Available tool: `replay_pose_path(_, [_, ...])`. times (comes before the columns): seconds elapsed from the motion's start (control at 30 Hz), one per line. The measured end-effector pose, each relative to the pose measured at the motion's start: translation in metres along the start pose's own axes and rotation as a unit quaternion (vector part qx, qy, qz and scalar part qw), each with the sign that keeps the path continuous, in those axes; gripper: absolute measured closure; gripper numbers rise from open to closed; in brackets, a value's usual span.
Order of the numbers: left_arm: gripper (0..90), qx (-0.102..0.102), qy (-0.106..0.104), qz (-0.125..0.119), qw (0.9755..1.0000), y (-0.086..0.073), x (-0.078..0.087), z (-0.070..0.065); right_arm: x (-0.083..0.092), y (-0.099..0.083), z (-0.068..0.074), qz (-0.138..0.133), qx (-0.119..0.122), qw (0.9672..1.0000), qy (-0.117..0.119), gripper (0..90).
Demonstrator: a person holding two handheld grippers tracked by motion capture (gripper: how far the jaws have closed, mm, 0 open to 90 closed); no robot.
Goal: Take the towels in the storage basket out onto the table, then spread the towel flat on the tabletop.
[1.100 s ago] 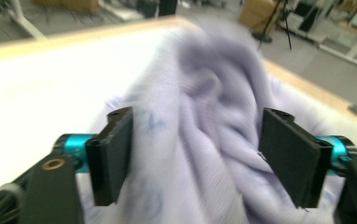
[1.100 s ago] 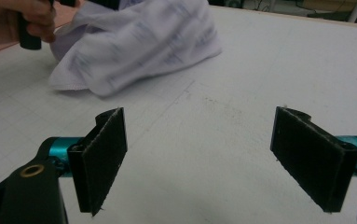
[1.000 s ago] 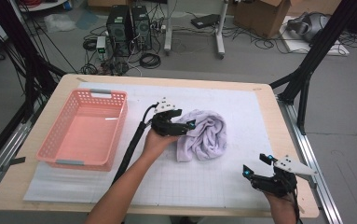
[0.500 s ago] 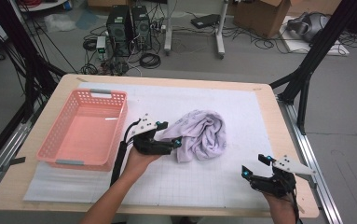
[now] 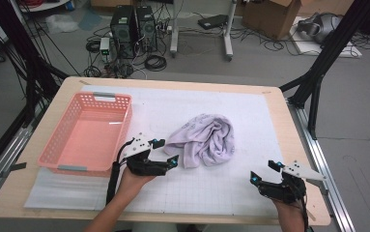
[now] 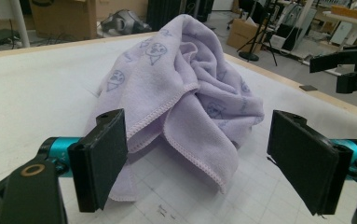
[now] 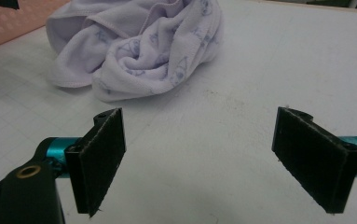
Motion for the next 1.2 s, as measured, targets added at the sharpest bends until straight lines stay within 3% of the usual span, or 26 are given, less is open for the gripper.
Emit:
replay_pose_path(0.63, [21.7, -0.001, 0.010, -0.002, 0.9999, -0.001, 0.010, 0.006, -0.012, 0.001, 0.003, 0.018, 0.001, 0.9998, -0.001, 16.2])
replay_pose_path(0.83, [22.3, 0.002, 0.015, 0.000, 0.9999, -0.001, 0.010, 0.010, -0.024, -0.001, 0.006, 0.041, 0.016, 0.9990, -0.003, 16.2])
replay_pose_path(1.2, [25.7, 0.007, 0.015, 0.014, 0.9998, -0.005, 0.007, 0.011, -0.046, -0.003, 0.014, 0.073, 0.016, 0.9970, 0.021, 19.3])
Point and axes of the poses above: each handheld gripper's, and its own axes: x roughly backward along the jaws, y roughly out of its top, z roughly to its left, the point moved 2 cm from there along -x, roughly forward along the jaws, and after that the axes turned 4 degrees about -x, right-handed, at the moved point
